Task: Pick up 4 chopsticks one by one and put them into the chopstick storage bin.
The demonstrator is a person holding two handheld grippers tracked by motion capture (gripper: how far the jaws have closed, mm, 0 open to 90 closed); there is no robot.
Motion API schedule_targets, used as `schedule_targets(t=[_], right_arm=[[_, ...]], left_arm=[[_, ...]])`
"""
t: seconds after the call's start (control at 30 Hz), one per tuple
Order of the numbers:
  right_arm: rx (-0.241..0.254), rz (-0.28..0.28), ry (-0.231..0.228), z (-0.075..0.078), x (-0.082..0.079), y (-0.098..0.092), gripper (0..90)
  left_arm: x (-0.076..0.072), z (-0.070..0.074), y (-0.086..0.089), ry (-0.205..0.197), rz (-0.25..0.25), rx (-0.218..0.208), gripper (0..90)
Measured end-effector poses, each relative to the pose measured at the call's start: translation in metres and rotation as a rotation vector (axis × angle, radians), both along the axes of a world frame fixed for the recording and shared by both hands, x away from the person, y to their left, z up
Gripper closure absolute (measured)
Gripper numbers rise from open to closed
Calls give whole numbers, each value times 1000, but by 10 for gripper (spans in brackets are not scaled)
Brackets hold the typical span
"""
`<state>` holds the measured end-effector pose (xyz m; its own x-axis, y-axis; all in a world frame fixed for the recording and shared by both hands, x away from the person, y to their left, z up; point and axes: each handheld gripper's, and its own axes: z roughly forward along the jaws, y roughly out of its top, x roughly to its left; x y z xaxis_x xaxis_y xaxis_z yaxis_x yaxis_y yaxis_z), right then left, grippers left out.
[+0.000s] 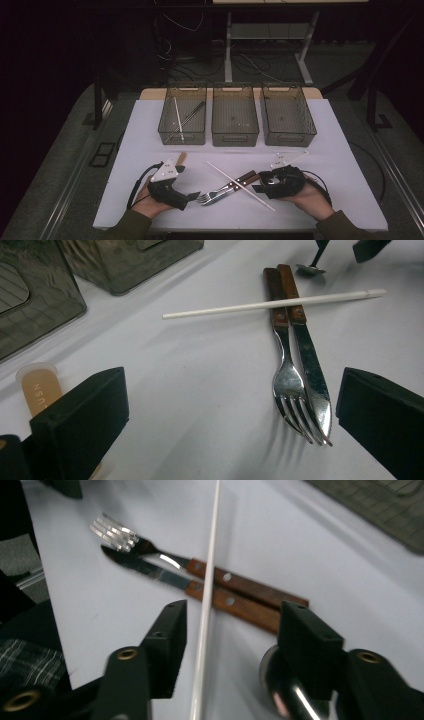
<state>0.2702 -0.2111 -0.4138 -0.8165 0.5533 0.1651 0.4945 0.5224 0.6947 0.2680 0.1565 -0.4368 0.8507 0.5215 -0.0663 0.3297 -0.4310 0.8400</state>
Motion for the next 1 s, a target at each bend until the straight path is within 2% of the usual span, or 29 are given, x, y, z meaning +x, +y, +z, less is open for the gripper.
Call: schedule_targets(t=[0.17, 0.53, 1.0], right_arm=[[-14, 23, 14, -8, -8, 3, 556], [-64, 57, 52, -20, -7, 14, 660], [-127, 74, 7, -26, -10, 23, 733]], left_arm=[[0, 0, 0, -1, 0, 5, 0], [0, 0, -1, -1, -2, 4, 0], [-1, 0, -1, -3, -2, 9, 0]])
